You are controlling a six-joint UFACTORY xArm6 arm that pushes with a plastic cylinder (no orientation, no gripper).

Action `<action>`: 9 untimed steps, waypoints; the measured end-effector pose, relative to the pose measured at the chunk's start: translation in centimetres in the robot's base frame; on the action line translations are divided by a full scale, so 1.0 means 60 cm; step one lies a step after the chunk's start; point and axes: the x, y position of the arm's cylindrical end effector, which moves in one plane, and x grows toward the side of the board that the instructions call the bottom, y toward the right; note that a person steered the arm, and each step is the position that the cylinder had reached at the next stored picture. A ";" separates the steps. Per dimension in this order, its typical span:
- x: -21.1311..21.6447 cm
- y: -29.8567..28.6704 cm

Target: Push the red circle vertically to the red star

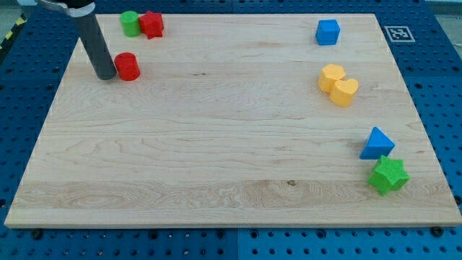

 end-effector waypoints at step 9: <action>-0.026 0.096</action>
